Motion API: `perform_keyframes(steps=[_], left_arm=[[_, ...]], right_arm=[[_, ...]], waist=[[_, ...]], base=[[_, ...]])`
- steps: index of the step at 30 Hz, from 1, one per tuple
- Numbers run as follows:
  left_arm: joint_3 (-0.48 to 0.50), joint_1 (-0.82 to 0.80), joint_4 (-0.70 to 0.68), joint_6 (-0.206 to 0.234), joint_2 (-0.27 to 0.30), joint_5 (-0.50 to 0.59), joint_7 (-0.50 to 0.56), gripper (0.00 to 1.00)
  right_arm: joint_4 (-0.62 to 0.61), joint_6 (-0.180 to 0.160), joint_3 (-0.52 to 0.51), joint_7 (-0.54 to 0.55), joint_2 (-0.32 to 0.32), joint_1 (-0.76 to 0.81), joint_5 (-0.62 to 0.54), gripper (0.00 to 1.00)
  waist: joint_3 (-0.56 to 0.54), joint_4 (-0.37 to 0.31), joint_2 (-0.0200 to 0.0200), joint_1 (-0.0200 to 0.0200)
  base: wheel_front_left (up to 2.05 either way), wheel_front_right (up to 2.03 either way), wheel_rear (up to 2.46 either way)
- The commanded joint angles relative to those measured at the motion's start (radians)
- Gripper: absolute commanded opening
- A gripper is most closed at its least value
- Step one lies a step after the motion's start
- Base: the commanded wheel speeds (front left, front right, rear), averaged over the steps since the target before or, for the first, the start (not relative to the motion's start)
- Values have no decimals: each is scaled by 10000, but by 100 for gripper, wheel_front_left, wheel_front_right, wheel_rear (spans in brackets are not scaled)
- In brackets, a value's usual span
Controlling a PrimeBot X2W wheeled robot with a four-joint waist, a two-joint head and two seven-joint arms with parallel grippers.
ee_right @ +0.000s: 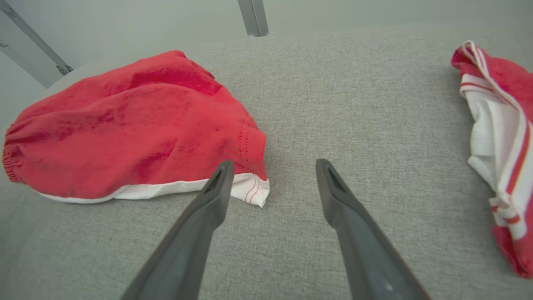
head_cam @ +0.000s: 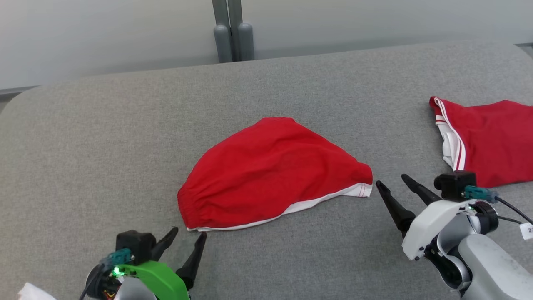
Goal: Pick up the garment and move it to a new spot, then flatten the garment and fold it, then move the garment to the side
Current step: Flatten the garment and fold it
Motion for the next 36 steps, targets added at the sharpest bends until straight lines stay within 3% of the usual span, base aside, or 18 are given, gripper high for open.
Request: perform_keyframes(steps=[1, 9, 25, 26, 27, 28, 29, 30, 32, 33, 36], left_arm=[[-231, -282, 132, -20, 185, -87, 114, 100], [-1238, -1265, 738, -22, 699, -609, -27, 100], [-2153, -2246, 1572, -23, 986, -1116, -685, 100], [-2193, -2278, 1590, -23, 983, -1136, -724, 100], [-2264, -2311, 1621, -23, 986, -1193, -717, 100], [-2325, -2331, 1653, -23, 993, -1254, -714, 91], [-2379, -2369, 1694, -23, 1016, -1305, -728, 67], [-2422, -2406, 1723, -23, 1033, -1346, -749, 46], [-2527, -2506, 1768, -23, 1053, -1386, -866, 22], [-2585, -2532, 1809, -24, 1047, -1444, -928, 0], [-2748, -2562, 1961, -24, 1055, -1578, -1014, 0]], right_arm=[[147, 3, 187, 129, -47, -244, 118, 100], [978, 3, 1089, 608, 15, -1134, 710, 100], [2099, 3, 2279, -137, 40, -1924, 1384, 100], [2135, 3, 2349, -192, 45, -1961, 1443, 99], [2178, 3, 2440, -210, 53, -2001, 1495, 87], [2212, 3, 2510, -255, 57, -2030, 1546, 77], [2247, 3, 2603, -300, 53, -2069, 1570, 56], [2276, 3, 2684, -334, 47, -2099, 1620, 42], [2307, 3, 2867, -417, 55, -2170, 1769, 0], [2323, 3, 2970, -470, 42, -2212, 1864, 0], [2371, 3, 3258, -613, -12, -2260, 2085, 0]], waist=[[313, 58, 0, 0], [788, 201, 0, 0], [1117, 368, 0, 0], [1121, 366, 0, 0], [1126, 361, 0, 0], [1133, 357, 0, 0], [1142, 352, 0, 0], [1148, 350, 0, 0], [1151, 347, 0, 0], [1139, 349, 0, 0], [1058, 357, 0, 0]], base=[[0, 0, 0], [0, 0, 0], [0, 0, 0], [0, 0, 0], [0, 0, 0], [0, 0, 0], [0, 0, 0], [0, 0, 0], [0, 0, 0], [0, 0, 0], [0, 0, 0]])
